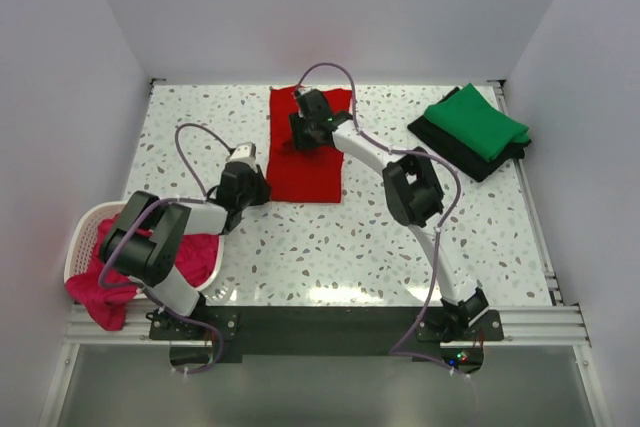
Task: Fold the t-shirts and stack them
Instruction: Fold the tshirt
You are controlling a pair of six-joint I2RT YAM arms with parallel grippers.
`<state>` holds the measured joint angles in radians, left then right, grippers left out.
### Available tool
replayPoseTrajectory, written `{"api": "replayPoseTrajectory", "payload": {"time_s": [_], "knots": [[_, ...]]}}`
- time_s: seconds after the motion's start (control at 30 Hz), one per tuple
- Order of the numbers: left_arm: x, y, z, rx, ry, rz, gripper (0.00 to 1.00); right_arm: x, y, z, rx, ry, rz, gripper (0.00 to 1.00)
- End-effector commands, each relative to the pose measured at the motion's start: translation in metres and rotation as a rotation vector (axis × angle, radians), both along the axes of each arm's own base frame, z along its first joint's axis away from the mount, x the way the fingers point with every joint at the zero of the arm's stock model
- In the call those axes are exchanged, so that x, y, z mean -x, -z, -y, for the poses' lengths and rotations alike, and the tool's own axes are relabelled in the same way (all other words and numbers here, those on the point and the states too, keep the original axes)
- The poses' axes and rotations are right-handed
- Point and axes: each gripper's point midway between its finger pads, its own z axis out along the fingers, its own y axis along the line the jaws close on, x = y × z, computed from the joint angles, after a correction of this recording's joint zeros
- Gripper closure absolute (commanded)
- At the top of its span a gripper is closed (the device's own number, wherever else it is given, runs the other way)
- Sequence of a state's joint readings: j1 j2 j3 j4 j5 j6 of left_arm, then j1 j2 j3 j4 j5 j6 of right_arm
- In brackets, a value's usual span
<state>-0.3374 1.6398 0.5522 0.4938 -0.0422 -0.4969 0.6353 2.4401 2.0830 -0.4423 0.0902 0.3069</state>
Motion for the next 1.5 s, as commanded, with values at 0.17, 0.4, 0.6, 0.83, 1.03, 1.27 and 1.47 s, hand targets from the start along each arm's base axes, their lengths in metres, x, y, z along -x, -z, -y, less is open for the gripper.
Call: {"api": "replayPoseTrajectory", "payload": {"time_s": [0.17, 0.4, 0.6, 0.83, 1.03, 1.27, 1.47], "knots": [[0.035, 0.008, 0.005, -0.026, 0.036, -0.050, 0.76, -0.023, -0.127, 0.016, -0.053, 0.058, 0.237, 0.43], [0.040, -0.005, 0.005, -0.019, 0.035, -0.025, 0.68, 0.040, -0.143, 0.058, -0.070, 0.068, 0.224, 0.41], [0.044, -0.015, 0.003, -0.001, 0.024, 0.000, 0.55, 0.107, -0.092, 0.094, -0.069, 0.082, 0.099, 0.41], [0.047, -0.020, 0.012, 0.057, 0.057, 0.021, 0.54, 0.146, -0.058, 0.109, -0.088, 0.080, 0.011, 0.46], [0.047, -0.013, 0.015, 0.063, 0.067, 0.003, 0.54, 0.154, -0.031, 0.104, -0.092, 0.058, -0.062, 0.48], [0.047, -0.005, 0.015, 0.055, 0.067, -0.015, 0.56, 0.160, -0.006, 0.098, -0.096, 0.048, -0.125, 0.48], [0.046, -0.001, 0.016, 0.050, 0.069, -0.023, 0.59, 0.160, 0.006, 0.099, -0.077, 0.052, -0.151, 0.50]]}}
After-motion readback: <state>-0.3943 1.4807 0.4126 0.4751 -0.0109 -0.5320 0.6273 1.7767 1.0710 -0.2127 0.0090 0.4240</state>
